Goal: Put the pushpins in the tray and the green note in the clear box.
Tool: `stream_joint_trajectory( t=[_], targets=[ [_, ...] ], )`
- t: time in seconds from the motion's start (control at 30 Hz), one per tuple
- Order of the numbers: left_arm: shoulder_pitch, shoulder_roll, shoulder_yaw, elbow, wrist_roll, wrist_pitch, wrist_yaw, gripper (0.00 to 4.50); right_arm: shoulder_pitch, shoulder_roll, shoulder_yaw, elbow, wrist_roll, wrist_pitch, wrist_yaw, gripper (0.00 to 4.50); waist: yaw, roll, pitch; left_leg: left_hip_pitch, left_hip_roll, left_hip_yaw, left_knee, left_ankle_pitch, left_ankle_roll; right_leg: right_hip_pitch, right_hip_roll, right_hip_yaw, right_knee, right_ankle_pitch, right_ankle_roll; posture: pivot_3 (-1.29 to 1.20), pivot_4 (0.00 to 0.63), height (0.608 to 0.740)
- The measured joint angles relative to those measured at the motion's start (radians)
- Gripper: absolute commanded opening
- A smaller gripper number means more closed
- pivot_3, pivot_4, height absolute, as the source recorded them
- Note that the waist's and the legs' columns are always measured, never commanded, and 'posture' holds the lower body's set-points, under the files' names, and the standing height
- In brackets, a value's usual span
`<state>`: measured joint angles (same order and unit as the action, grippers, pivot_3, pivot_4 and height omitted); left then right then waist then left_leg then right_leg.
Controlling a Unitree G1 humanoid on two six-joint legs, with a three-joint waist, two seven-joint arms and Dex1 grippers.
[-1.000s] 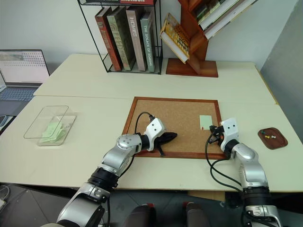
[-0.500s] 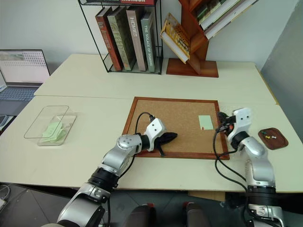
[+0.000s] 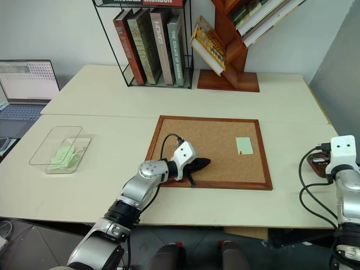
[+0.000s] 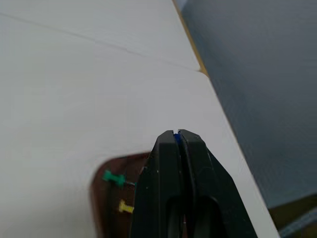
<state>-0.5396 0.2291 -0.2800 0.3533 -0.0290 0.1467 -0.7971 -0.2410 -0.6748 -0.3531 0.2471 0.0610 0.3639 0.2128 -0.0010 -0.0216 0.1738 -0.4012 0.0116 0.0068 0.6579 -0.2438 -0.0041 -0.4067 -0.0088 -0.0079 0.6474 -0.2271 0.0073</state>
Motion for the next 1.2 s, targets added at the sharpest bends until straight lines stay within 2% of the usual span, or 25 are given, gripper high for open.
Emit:
stream_joint_trajectory(
  t=[0.1, 0.23, 0.4, 0.47, 0.8, 1.03, 1.2],
  targets=[
    [0.000, -0.005, 0.000, 0.002, 0.001, -0.002, 0.000, 0.00, 0.014, -0.001, 0.003, 0.000, -0.001, 0.036, 0.005, 0.03, 0.000, 0.000, 0.000, 0.000, 0.000, 0.000, 0.000, 0.000, 0.000, 0.000, 0.000, 0.000, 0.000, 0.000, 0.000, 0.00, 0.150, 0.740],
    [0.000, -0.007, 0.000, 0.004, 0.002, -0.005, 0.000, 0.00, 0.026, -0.001, 0.019, 0.005, -0.002, 0.066, 0.007, 0.77, 0.000, 0.000, 0.000, 0.000, 0.000, 0.000, 0.000, 0.000, 0.000, 0.000, 0.000, 0.000, 0.000, 0.000, 0.000, 0.00, 0.150, 0.740],
    [0.000, -0.007, 0.000, 0.005, 0.003, -0.007, 0.000, 0.00, 0.026, -0.001, 0.020, 0.016, -0.002, 0.087, 0.007, 1.90, 0.000, 0.000, 0.000, 0.000, 0.000, 0.000, 0.000, 0.000, 0.000, 0.000, 0.000, -0.001, 0.000, 0.000, 0.000, 0.00, 0.150, 0.740],
    [0.000, -0.007, 0.000, 0.005, 0.003, -0.008, 0.000, 0.00, 0.026, -0.001, 0.021, 0.017, -0.002, 0.093, 0.007, 2.19, 0.000, 0.000, 0.000, 0.000, 0.000, 0.000, 0.000, 0.000, 0.000, 0.000, 0.000, -0.001, 0.000, 0.000, 0.000, 0.00, 0.150, 0.740],
    [-0.003, -0.008, 0.000, 0.017, 0.004, -0.021, 0.000, 0.00, 0.021, -0.004, -0.004, 0.018, 0.009, 0.106, 0.005, 4.36, 0.000, 0.000, 0.000, 0.000, 0.000, 0.000, 0.000, 0.000, 0.000, 0.000, 0.000, -0.001, 0.000, 0.000, 0.000, 0.00, 0.150, 0.740],
    [-0.010, -0.009, 0.000, 0.029, 0.004, -0.027, -0.001, 0.00, 0.021, -0.059, -0.048, -0.045, 0.040, 0.104, 0.045, 4.36, 0.000, 0.003, -0.001, 0.000, -0.001, 0.001, 0.000, 0.000, 0.000, 0.000, 0.000, -0.001, -0.001, 0.000, 0.001, 0.00, 0.150, 0.740],
    [-0.014, -0.007, 0.001, 0.042, 0.004, -0.036, -0.003, 0.00, 0.025, -0.045, -0.037, -0.226, 0.147, 0.066, 0.202, 4.36, -0.001, 0.003, 0.000, 0.000, 0.000, -0.001, 0.000, 0.000, 0.000, 0.001, 0.001, -0.002, -0.001, 0.001, 0.001, 0.00, 0.150, 0.740]
  ],
)
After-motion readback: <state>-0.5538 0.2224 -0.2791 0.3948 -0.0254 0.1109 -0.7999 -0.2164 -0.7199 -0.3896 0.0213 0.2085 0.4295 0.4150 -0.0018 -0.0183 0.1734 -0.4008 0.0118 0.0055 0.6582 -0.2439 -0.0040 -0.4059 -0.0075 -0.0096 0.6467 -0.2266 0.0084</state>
